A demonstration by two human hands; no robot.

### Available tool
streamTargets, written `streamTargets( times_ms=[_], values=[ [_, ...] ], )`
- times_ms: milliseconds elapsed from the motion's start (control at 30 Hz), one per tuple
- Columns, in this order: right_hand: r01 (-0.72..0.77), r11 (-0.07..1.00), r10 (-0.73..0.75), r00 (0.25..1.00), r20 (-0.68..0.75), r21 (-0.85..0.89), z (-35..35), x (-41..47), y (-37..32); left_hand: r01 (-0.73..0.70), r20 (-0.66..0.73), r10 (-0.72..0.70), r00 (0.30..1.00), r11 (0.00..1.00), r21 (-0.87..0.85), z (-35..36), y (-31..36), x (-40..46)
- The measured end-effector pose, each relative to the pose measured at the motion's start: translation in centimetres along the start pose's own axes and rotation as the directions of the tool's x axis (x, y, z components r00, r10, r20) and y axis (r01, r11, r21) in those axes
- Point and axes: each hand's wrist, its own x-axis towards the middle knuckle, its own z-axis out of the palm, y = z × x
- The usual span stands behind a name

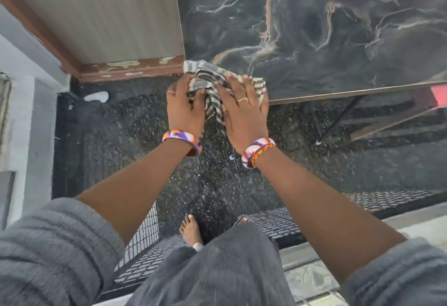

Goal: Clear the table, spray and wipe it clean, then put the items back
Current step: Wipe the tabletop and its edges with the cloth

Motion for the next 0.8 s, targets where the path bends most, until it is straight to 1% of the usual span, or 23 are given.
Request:
streamTargets(
  times_ms=[67, 100, 133, 167, 200, 233, 300, 367, 400, 433, 500, 567, 700, 800],
  values=[
    [0.062, 0.998, -0.063, 0.996, -0.059, -0.019, 0.4, -0.1, 0.6, -0.019, -0.007, 0.019, 1.0, 1.0, 0.014, 0.4, 0.3, -0.9],
    [0.095, 0.995, -0.096, 0.993, -0.063, -0.026, 0.4, -0.1, 1.2, -0.05, -0.019, 0.052, 0.998, 0.997, 0.066, 0.8, 0.4, -1.8],
    [0.133, 0.991, -0.135, 0.989, -0.059, -0.035, 0.3, -0.1, 1.8, -0.089, -0.033, 0.095, 0.995, 0.983, 0.16, 1.6, 0.3, -2.7],
    [0.174, 0.983, -0.177, 0.982, -0.066, -0.058, 0.1, -0.1, 2.6, -0.135, -0.036, 0.152, 0.988, 0.945, 0.297, 2.7, 0.1, -3.7],
    [0.211, 0.973, -0.219, 0.972, -0.085, -0.097, 0.0, -0.1, 3.5, -0.181, -0.035, 0.218, 0.975, 0.88, 0.438, 3.7, -0.1, -4.4],
    [0.234, 0.961, -0.25, 0.963, -0.101, -0.146, -0.1, -0.2, 4.5, -0.201, -0.025, 0.252, 0.968, 0.824, 0.53, 4.5, -0.1, -4.8],
    [0.233, 0.947, -0.267, 0.954, -0.134, -0.222, -0.4, -0.4, 6.9, -0.265, 0.007, 0.334, 0.943, 0.732, 0.627, 5.9, 0.2, -5.3],
    [0.218, 0.944, -0.262, 0.951, -0.163, -0.246, -0.9, -0.6, 9.4, -0.362, 0.084, 0.434, 0.897, 0.613, 0.702, 7.1, 0.6, -5.4],
    [0.212, 0.944, -0.261, 0.949, -0.177, -0.254, -1.1, -0.6, 10.6, -0.395, 0.126, 0.451, 0.884, 0.573, 0.718, 7.8, 1.1, -5.4],
    [0.208, 0.942, -0.261, 0.948, -0.183, -0.265, -1.4, -0.7, 11.9, -0.412, 0.161, 0.444, 0.881, 0.556, 0.723, 8.7, 1.7, -5.4],
    [0.211, 0.937, -0.268, 0.946, -0.181, -0.28, -2.0, -0.7, 14.2, -0.416, 0.193, 0.416, 0.889, 0.553, 0.722, 10.4, 3.2, -5.5],
    [0.219, 0.934, -0.276, 0.944, -0.181, -0.282, -2.6, -0.6, 16.8, -0.439, 0.227, 0.415, 0.881, 0.541, 0.717, 12.5, 4.5, -5.6],
    [0.212, 0.934, -0.276, 0.939, -0.204, -0.288, -4.2, -0.6, 23.2, -0.517, 0.259, 0.506, 0.823, 0.478, 0.71, 17.4, 7.2, -5.5],
    [0.219, 0.936, -0.287, 0.928, -0.238, -0.276, -5.3, -0.6, 28.9, -0.544, 0.267, 0.552, 0.79, 0.431, 0.72, 21.9, 10.3, -5.4]
  ],
)
